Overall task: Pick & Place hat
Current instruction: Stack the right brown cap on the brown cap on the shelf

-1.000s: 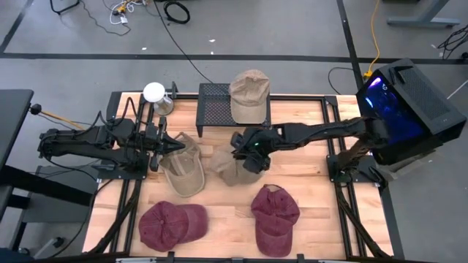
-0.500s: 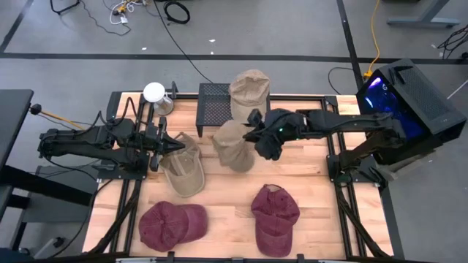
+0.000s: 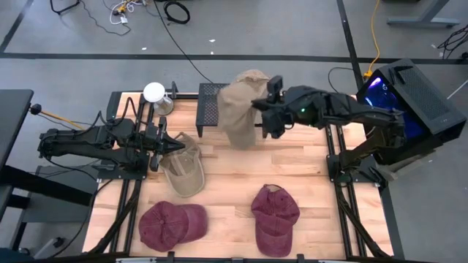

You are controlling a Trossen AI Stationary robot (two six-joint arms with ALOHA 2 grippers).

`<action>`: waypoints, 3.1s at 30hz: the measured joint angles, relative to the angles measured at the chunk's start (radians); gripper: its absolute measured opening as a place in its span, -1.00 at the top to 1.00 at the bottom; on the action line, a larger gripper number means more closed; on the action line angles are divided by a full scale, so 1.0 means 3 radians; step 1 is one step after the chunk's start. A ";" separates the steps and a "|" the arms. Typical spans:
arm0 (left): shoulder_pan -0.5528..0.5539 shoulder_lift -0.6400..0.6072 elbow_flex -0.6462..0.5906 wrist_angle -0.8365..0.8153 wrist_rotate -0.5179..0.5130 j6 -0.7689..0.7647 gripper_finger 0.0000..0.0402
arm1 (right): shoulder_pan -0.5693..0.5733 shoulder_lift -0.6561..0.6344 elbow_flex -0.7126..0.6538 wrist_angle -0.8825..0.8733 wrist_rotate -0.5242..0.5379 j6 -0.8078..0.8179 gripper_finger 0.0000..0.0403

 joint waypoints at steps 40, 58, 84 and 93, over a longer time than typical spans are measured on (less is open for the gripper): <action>-0.0001 -0.0001 0.0000 -0.0003 0.0000 0.0000 0.93 | -0.0643 0.0195 0.0024 0.0803 0.1551 0.0115 0.96; -0.0001 0.0000 0.0000 0.0000 -0.0001 -0.0001 0.93 | -0.0574 0.0317 0.0025 0.1142 0.1483 0.0401 0.96; 0.0000 -0.0001 0.0000 0.0001 -0.0001 -0.0001 0.93 | -0.0518 0.0493 0.0024 0.0497 0.1570 0.1008 0.96; -0.0001 -0.0001 0.0000 0.0001 -0.0001 0.0000 0.93 | -0.0487 0.0493 0.0024 0.0420 0.1568 0.1050 0.96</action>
